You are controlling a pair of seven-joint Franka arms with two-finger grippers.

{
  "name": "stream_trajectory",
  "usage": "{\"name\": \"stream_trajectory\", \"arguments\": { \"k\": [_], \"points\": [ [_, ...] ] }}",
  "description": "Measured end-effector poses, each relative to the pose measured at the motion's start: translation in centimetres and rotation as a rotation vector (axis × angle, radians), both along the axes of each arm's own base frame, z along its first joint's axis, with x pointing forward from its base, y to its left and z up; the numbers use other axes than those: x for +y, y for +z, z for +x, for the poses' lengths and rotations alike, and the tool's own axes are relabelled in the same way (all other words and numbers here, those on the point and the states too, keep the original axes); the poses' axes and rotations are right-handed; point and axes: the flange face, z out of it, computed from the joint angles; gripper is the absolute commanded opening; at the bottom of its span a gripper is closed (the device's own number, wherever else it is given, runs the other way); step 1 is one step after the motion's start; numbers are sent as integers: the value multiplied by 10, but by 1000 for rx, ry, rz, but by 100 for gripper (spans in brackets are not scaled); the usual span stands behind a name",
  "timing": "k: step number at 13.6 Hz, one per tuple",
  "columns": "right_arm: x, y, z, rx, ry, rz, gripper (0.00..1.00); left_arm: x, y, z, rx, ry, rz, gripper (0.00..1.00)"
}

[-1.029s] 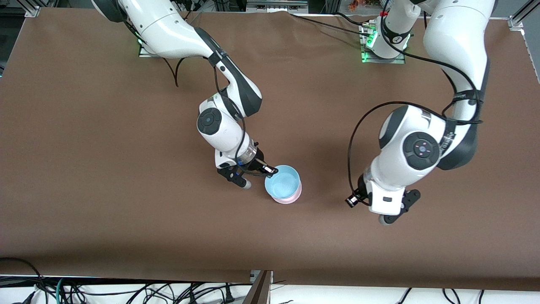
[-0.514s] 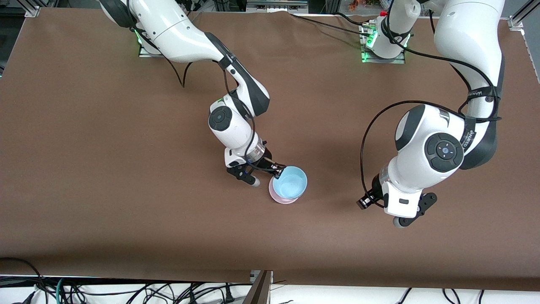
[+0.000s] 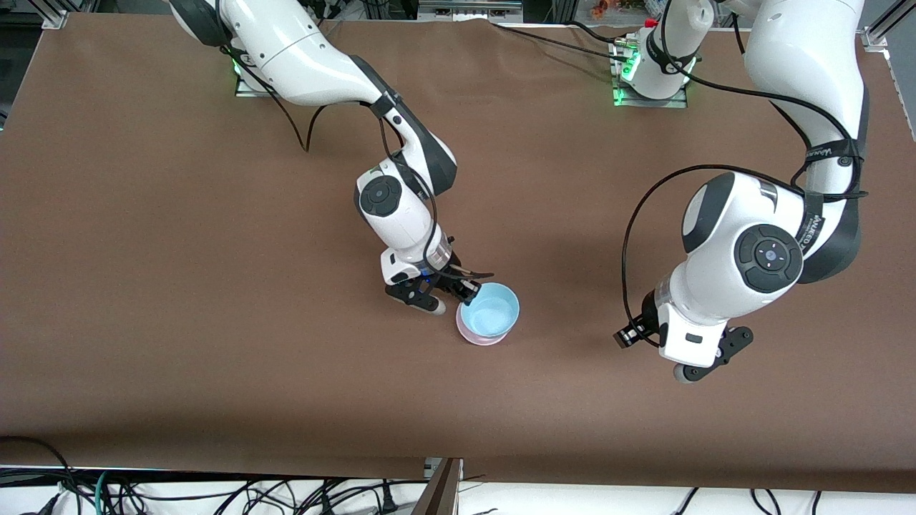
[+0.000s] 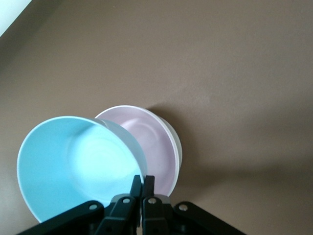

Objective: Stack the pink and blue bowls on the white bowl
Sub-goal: 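Open the right gripper to release the blue bowl on the stack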

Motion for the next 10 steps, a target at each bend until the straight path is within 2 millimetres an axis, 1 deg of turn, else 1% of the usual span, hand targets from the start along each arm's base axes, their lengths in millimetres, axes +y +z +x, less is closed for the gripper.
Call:
{"name": "stream_trajectory", "arguments": {
  "k": [10],
  "points": [
    [-4,-3,2,-17,31,-48,0,0,0,0,2,-1,1,58]
  ]
}}
